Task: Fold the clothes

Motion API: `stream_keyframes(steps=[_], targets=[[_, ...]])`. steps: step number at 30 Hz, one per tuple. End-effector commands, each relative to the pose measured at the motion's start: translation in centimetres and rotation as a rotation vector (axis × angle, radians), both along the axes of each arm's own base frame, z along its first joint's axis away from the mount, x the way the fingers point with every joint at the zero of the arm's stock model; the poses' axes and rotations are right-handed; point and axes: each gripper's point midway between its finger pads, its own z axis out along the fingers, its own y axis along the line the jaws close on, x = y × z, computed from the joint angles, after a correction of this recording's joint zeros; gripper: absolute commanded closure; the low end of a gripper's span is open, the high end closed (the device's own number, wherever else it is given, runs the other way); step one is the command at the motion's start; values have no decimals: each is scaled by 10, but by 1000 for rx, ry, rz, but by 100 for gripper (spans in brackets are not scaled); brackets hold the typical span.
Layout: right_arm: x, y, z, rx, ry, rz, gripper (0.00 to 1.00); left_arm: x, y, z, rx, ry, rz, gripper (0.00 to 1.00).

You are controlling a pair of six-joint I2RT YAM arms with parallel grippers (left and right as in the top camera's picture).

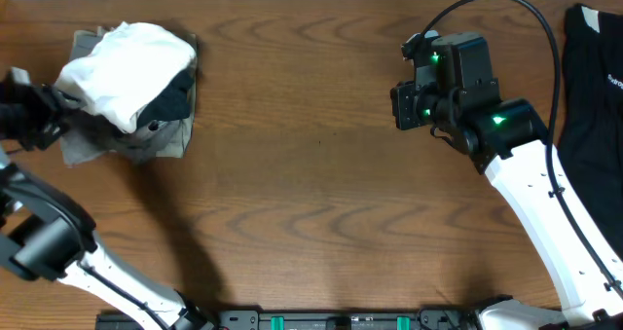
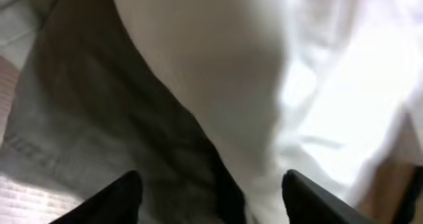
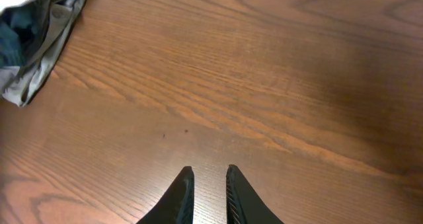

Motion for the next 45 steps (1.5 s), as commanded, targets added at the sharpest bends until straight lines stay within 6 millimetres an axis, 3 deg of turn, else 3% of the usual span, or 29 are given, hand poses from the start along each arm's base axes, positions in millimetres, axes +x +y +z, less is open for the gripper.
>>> stream_keyframes(steps=[1, 6, 8, 11, 14, 17, 19, 20, 21, 22, 23, 24, 31, 38, 45], targets=[[-3, -3, 10, 20, -20, -9, 83, 0, -24, 75, 26, -143, -29, 29], [-2, -3, 24, 12, -82, 19, 78, -16, -75, 147, 114, -247, -120, 32], [-2, -3, 35, 1, -128, 44, 75, -22, -105, 172, 160, -297, -195, 36], [-5, -7, 57, -17, -218, 75, 69, -38, -167, 210, 259, -384, -365, 40], [-13, -16, 84, 1, -293, 56, 63, -59, -210, 230, 422, -387, -462, 40], [-25, -31, 110, 26, -356, 19, 46, -83, -244, 240, 572, -365, -531, 40], [-35, -39, 123, 50, -381, -12, 29, -101, -263, 244, 636, -346, -550, 39], [-41, -44, 129, 59, -392, -25, 1, -109, -268, 245, 658, -332, -541, 39], [-46, -47, 133, 60, -399, -31, 1, -117, -270, 244, 679, -307, -517, 39], [-51, -50, 136, 60, -407, -34, 1, -123, -271, 243, 696, -284, -500, 31], [-56, -53, 138, 57, -411, -37, 1, -129, -272, 242, 713, -261, -489, 21], [-61, -55, 139, 55, -409, -40, 1, -136, -273, 239, 727, -235, -483, 2], [-83, -59, 128, 41, -347, -33, 1, -139, -289, 233, 699, -225, -542, 2], [-111, -57, 88, 24, -141, 5, 1, -138, -289, 232, 699, -221, -544, 2], [-136, -62, 63, -6, 2, 13, 1, -138, -289, 232, 699, -221, -544, 2]])
